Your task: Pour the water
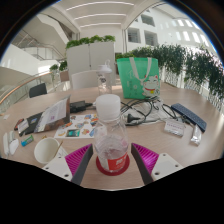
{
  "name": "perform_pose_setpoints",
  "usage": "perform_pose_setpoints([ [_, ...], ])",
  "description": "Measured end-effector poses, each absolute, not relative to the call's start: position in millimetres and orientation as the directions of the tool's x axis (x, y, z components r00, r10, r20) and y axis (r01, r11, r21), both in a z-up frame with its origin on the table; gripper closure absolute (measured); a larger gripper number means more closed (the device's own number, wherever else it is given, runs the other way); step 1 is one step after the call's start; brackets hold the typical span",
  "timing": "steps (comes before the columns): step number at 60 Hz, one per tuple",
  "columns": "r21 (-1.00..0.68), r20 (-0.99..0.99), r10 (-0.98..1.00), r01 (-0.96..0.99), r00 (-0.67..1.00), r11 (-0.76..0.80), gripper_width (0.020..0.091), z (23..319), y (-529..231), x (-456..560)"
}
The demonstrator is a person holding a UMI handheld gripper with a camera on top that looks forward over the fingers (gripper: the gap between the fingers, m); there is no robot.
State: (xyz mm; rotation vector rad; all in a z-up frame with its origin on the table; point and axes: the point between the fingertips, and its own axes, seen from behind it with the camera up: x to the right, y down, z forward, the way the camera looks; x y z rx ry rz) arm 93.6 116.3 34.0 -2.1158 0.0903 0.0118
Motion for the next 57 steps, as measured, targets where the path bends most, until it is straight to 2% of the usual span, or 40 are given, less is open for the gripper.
perform_pose_setpoints([
  [3,-0.859,-0.040,-0.055,-0.062,0.998,-0.508,0.0273,46,96,85],
  [7,-0.855,-0.033,-0.042,-0.050,0.999,-0.516,0.0267,54,72,80],
  [12,-0.857,-0.014,-0.041,-0.033,0.999,-0.514,0.0267,79,30,67],
  [24,-0.870,0.024,-0.042,0.000,0.999,-0.492,0.0270,164,-95,-4],
  [36,-0.890,-0.026,0.028,-0.010,0.999,-0.456,0.0259,244,-207,-117],
  [43,-0.902,0.041,0.057,0.062,0.998,-0.428,0.0261,275,-250,-150],
  [57,-0.912,0.035,-0.002,0.031,0.999,-0.409,0.0264,303,-291,-136],
])
